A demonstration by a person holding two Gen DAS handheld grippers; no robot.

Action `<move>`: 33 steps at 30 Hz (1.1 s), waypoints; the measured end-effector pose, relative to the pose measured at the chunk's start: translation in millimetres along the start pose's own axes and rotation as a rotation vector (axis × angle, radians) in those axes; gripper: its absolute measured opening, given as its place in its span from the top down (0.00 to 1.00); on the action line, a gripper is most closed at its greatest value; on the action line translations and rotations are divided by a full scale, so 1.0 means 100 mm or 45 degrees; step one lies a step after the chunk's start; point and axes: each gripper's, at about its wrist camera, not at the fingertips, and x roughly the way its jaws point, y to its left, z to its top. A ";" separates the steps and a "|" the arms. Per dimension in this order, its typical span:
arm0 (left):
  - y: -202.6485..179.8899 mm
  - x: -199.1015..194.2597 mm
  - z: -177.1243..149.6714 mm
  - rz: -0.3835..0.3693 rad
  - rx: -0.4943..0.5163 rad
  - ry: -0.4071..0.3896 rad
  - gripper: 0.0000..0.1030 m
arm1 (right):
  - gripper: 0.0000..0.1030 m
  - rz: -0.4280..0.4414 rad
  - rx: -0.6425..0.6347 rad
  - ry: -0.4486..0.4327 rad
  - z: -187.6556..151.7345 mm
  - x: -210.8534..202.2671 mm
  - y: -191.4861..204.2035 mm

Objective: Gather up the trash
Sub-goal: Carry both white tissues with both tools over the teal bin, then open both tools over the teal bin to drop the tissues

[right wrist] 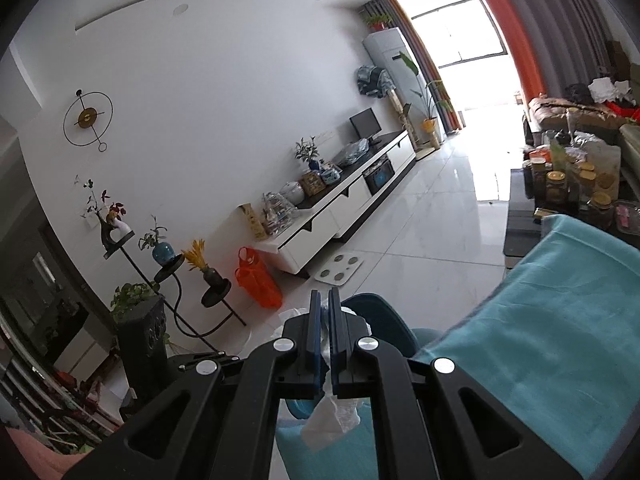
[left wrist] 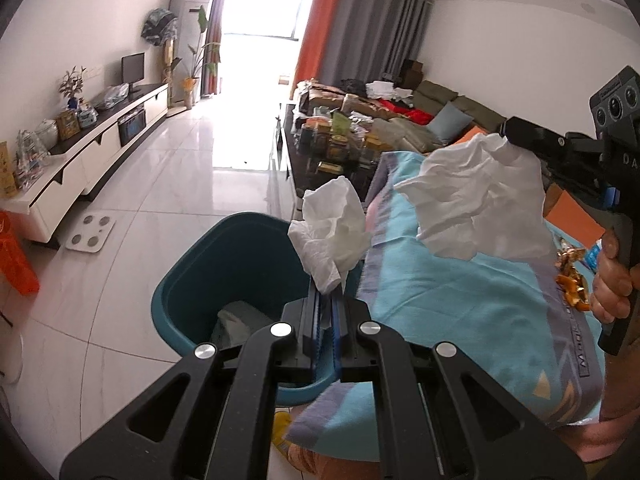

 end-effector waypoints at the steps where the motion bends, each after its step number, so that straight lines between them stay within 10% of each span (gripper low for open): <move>1: 0.02 0.01 0.00 0.004 -0.005 0.004 0.95 | 0.97 0.003 0.001 0.008 0.01 0.06 0.01; 33: 0.46 0.93 -0.07 0.077 -0.154 0.183 0.95 | 0.97 -0.075 0.031 0.250 -0.09 1.22 -0.09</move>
